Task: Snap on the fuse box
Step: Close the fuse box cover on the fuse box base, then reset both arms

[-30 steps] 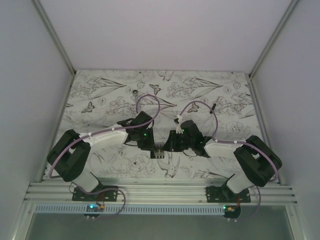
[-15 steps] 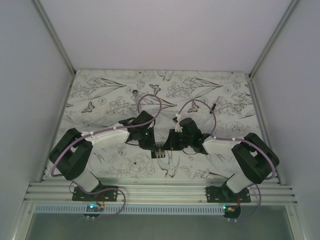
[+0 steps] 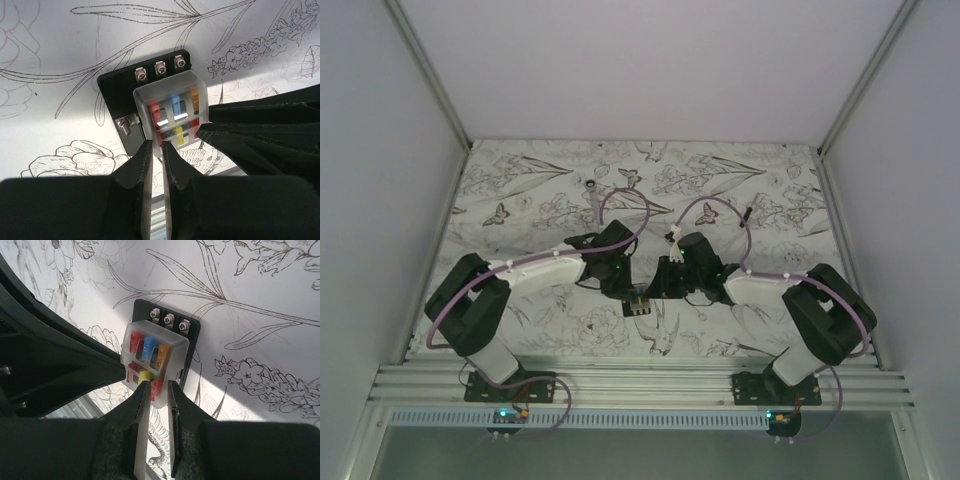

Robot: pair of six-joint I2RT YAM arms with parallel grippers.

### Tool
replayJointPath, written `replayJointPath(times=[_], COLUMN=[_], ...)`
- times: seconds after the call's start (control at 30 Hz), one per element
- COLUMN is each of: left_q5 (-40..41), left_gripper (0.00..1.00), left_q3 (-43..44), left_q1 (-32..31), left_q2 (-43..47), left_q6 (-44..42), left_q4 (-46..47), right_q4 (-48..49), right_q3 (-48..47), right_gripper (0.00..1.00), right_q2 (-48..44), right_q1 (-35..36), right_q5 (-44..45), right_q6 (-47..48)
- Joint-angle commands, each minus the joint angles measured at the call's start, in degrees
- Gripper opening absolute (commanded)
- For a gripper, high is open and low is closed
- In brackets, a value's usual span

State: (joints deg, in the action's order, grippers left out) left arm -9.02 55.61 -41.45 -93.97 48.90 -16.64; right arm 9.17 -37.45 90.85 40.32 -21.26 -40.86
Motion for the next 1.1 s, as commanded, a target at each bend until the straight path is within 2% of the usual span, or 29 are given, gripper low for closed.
replayJointPath(times=[0.0,0.13,0.2,0.3,0.4,0.47,0.53,0.67,0.7,0.9,1.0,1.07], left_q5=[0.39,2.22,3.86,7.77,13.41,15.50,19.19,29.98,32.69,44.09,48.67,49.57], left_gripper=[0.10,0.16,0.21,0.38,0.52,0.62,0.71,0.93,0.99,1.00,1.00,1.00], left_q3=[-1.94,0.05,0.79,1.64,1.29,0.08,-2.21,-5.96,-6.77,-11.78,-16.38,-21.66], left_q1=[-4.11,-4.16,-4.12,-3.95,-2.52,0.52,3.60,9.47,11.16,22.34,26.67,28.62], left_q2=[-5.10,0.04,3.70,8.88,14.01,16.85,19.91,26.05,27.04,28.93,28.23,27.83], left_q6=[1.00,-0.14,-1.23,-3.43,-5.73,-7.26,-8.58,-12.35,-13.02,-17.38,-22.29,-27.82], left_q4=[0.78,0.65,0.33,-1.45,-4.16,-5.21,-5.81,-5.77,-5.61,-1.12,7.40,18.04], right_q4=[-8.42,-10.97,-12.65,-15.81,-16.86,-16.56,-15.34,-5.52,-2.82,24.21,34.74,42.51], right_q3=[0.30,-2.85,-4.23,-5.52,-4.90,-4.06,-3.10,1.47,2.77,14.56,19.26,22.48], right_gripper=[0.16,0.23,0.30,0.41,0.54,0.57,0.67,0.99,0.99,0.99,0.99,0.99], right_q2=[-0.33,-7.12,-10.27,-14.49,-18.48,-20.57,-22.12,-23.78,-23.78,-20.84,-17.80,-16.10], right_q1=[1.35,1.18,0.86,-0.60,-5.08,-8.63,-12.43,-19.67,-21.40,-27.61,-30.30,-31.85], right_q5=[10.59,13.25,15.61,21.92,26.87,30.56,34.38,41.43,42.78,50.38,51.24,49.26], right_q6=[6.15,9.02,10.36,12.72,15.08,16.76,18.69,22.08,22.99,32.96,34.16,33.44])
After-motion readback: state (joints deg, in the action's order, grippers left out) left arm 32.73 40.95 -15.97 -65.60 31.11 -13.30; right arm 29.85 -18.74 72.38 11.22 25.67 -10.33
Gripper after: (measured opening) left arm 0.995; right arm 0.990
